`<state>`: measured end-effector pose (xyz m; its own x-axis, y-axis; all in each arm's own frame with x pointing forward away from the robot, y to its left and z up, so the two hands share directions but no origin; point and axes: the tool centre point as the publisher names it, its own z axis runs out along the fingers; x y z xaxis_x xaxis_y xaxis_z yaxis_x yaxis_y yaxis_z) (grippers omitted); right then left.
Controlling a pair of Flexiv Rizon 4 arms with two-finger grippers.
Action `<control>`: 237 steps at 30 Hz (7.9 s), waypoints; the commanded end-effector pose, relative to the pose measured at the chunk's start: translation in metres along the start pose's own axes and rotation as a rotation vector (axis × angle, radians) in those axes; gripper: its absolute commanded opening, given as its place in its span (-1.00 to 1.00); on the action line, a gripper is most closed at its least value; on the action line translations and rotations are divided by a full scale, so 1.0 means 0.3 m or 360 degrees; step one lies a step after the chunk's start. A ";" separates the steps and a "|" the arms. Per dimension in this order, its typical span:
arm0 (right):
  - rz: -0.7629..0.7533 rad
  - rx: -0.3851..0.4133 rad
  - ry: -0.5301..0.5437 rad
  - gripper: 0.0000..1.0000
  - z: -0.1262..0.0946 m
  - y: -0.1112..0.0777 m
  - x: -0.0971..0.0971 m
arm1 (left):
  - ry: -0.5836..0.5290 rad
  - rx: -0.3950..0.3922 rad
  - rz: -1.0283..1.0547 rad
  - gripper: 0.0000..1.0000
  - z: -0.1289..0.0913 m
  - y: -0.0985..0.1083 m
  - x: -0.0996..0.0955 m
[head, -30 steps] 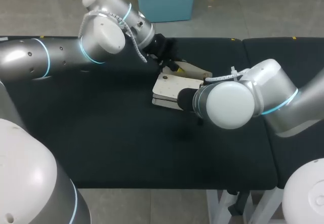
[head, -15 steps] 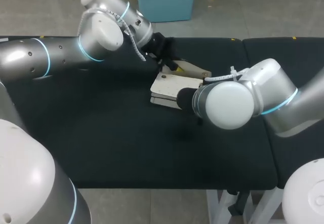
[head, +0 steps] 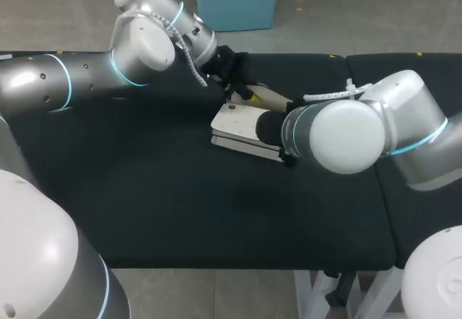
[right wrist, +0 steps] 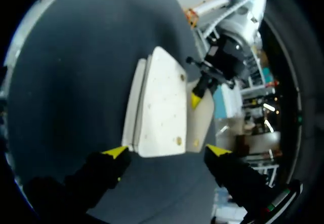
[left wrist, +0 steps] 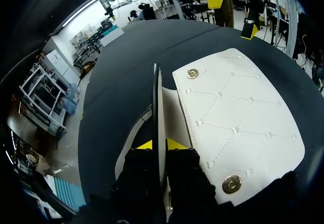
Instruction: Pick up the bag, open it, inspect its contents, close it, and place it on the opposite side
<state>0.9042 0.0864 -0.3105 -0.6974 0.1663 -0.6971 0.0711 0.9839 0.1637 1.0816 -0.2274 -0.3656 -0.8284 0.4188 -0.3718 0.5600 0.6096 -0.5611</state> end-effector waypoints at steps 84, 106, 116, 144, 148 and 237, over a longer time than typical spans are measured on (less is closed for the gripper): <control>-0.0173 0.0058 0.0173 -1.00 0.059 0.021 -0.300 | -0.0154 -0.0075 -0.0454 -1.00 -0.301 -0.359 -0.013; -0.0129 0.0154 0.0211 -1.00 0.130 0.016 -0.231 | -0.0182 -0.0062 -0.0499 -1.00 -0.298 -0.345 0.012; -0.0129 0.0157 0.0254 -1.00 0.128 0.031 -0.168 | -0.0227 -0.0044 -0.0519 -1.00 -0.305 -0.345 0.017; -0.0099 0.0228 0.0220 -1.00 0.148 0.003 -0.197 | -0.0317 -0.0042 -0.0419 -1.00 -0.327 -0.384 0.031; -0.0092 0.0236 0.0231 -1.00 0.135 0.001 -0.175 | -0.0356 -0.0050 -0.0461 -1.00 -0.322 -0.375 0.030; -0.0032 0.0270 0.0581 1.00 0.205 -0.012 -0.058 | -0.0381 0.0112 -0.0463 -1.00 -0.334 -0.358 0.058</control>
<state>0.9607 0.0848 -0.3386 -0.9073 0.1414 -0.3961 0.1480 0.9889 0.0140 1.0071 -0.2194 -0.2361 -0.9360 0.0607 -0.3468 0.3051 0.6313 -0.7130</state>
